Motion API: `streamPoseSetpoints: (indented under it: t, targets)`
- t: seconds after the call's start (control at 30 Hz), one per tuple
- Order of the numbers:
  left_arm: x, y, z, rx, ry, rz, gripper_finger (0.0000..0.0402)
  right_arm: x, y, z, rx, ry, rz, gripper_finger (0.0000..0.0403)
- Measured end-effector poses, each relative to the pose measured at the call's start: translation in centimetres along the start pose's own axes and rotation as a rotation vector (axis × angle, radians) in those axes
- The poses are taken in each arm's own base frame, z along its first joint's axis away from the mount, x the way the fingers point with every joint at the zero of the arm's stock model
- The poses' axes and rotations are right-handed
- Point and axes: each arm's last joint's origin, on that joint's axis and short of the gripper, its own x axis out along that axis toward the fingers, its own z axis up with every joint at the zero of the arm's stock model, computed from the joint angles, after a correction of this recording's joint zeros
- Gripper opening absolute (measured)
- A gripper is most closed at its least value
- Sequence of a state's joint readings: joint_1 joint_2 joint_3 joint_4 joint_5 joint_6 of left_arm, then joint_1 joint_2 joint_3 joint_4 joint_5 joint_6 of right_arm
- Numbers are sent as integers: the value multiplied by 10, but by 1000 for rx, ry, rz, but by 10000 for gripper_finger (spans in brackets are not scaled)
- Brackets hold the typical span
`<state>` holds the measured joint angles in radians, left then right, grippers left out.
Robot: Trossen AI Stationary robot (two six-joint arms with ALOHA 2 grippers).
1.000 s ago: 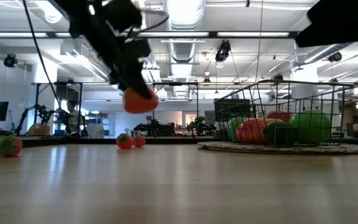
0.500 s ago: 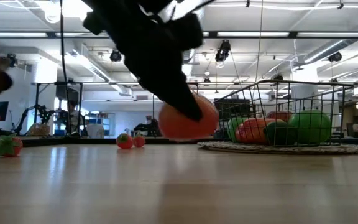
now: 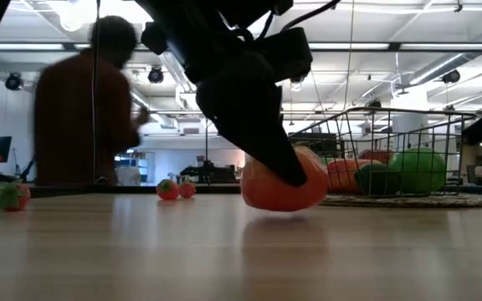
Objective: Build produce basket
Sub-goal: Put the persimmon into the gold wire basket
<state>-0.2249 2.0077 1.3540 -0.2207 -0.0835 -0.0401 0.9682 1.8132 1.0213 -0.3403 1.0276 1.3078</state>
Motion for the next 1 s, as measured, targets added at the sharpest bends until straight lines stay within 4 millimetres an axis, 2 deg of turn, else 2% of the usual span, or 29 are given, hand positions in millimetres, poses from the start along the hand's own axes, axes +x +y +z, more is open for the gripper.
streamPoseSetpoints:
  t: [0.17, 0.4, 0.5, 0.73, 1.0]
  targets:
    - [-1, -1, 0, 24, 5, -34, 313, 28, -14, 6, -40, 25, -55, 271]
    - [-1, -3, -1, 28, 6, -55, 313, 71, -32, 23, -160, 156, -78, 356]
    - [-1, -3, -1, 29, 6, -56, 313, 83, -35, 31, -234, 162, -68, 381]
    - [-1, -4, -1, 19, 8, -99, 313, 94, -39, 39, -385, 120, -81, 389]
    - [-9, 4, 1, -85, 16, -344, 313, 91, -24, 49, -513, 38, -13, 389]
